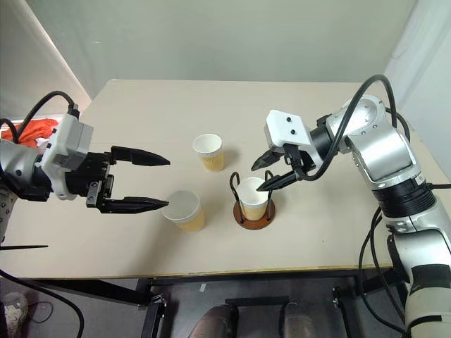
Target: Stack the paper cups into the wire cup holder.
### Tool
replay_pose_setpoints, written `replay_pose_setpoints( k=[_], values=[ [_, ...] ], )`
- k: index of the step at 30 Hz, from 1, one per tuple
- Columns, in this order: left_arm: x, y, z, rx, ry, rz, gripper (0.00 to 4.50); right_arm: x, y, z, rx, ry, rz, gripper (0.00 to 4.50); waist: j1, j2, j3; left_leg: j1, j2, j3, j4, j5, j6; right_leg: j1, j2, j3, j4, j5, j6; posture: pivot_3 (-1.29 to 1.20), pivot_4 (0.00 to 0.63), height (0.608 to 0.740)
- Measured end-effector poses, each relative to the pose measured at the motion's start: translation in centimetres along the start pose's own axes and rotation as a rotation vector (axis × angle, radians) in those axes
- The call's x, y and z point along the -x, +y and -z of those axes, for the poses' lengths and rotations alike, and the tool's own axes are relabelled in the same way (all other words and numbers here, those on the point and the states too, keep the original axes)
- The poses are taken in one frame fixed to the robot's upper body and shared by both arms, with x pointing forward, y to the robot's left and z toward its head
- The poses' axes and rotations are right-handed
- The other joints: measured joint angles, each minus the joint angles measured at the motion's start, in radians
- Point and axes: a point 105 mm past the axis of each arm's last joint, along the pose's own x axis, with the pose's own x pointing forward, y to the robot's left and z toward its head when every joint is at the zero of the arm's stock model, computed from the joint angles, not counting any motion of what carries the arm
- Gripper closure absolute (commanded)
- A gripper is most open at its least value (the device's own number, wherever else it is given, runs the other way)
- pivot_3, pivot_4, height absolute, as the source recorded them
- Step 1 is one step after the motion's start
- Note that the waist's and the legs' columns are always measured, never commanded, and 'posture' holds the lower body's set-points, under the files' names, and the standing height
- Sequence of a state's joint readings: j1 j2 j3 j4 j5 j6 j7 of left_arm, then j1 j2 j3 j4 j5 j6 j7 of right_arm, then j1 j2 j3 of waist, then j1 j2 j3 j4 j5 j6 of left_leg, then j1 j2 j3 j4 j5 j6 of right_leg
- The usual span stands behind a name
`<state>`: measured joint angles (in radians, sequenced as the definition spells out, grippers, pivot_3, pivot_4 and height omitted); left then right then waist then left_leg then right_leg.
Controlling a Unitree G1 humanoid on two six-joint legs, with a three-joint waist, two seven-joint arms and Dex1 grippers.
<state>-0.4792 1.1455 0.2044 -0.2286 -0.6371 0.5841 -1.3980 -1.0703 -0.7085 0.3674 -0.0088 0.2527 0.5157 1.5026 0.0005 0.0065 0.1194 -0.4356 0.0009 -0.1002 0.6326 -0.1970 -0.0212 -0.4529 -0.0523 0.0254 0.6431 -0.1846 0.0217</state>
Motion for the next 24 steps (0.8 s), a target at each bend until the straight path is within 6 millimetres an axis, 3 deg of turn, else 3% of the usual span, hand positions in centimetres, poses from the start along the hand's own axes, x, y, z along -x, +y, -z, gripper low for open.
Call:
replay_pose_setpoints(
  k=[3,9,14,18,24],
  values=[
    [0.4,-0.7,0.0,-0.040,0.073,0.060,0.00,-0.1,0.0,0.0,-0.005,-0.006,-0.002,0.04,0.000,0.000,0.000,0.000,0.000,0.000,0.000,0.000,0.000,0.000,0.000,0.000,0.000,-0.001,-0.001,0.00,0.150,0.740],
    [-0.5,-2.0,1.3,-0.111,0.224,0.217,0.00,0.0,-0.4,-0.8,-0.057,-0.098,0.036,0.04,0.002,0.000,0.000,-0.001,0.000,0.000,0.000,0.000,0.000,0.000,0.000,0.001,0.000,-0.002,-0.003,0.00,0.150,0.740],
    [-2.1,-0.4,3.2,-0.151,0.317,0.246,0.00,-0.1,0.6,-1.9,-0.169,-0.277,0.026,0.04,0.002,-0.001,0.000,-0.001,0.000,0.000,0.000,0.000,0.000,-0.001,0.000,0.001,0.000,-0.003,-0.006,0.00,0.150,0.740],
    [-3.9,0.7,4.7,-0.199,0.361,0.260,0.00,-0.5,0.1,-1.8,-0.212,-0.277,0.110,0.04,0.002,-0.001,0.000,-0.001,0.000,0.000,0.000,0.000,0.000,-0.001,-0.001,0.000,0.001,-0.003,-0.006,0.00,0.150,0.740],
    [-5.4,0.4,5.9,-0.252,0.390,0.308,0.00,-0.9,0.2,-1.1,-0.256,-0.260,0.175,0.04,0.002,-0.001,0.000,-0.002,0.000,0.000,0.000,-0.002,0.000,-0.001,-0.001,0.000,0.000,-0.001,-0.002,0.00,0.150,0.740]
  ],
)
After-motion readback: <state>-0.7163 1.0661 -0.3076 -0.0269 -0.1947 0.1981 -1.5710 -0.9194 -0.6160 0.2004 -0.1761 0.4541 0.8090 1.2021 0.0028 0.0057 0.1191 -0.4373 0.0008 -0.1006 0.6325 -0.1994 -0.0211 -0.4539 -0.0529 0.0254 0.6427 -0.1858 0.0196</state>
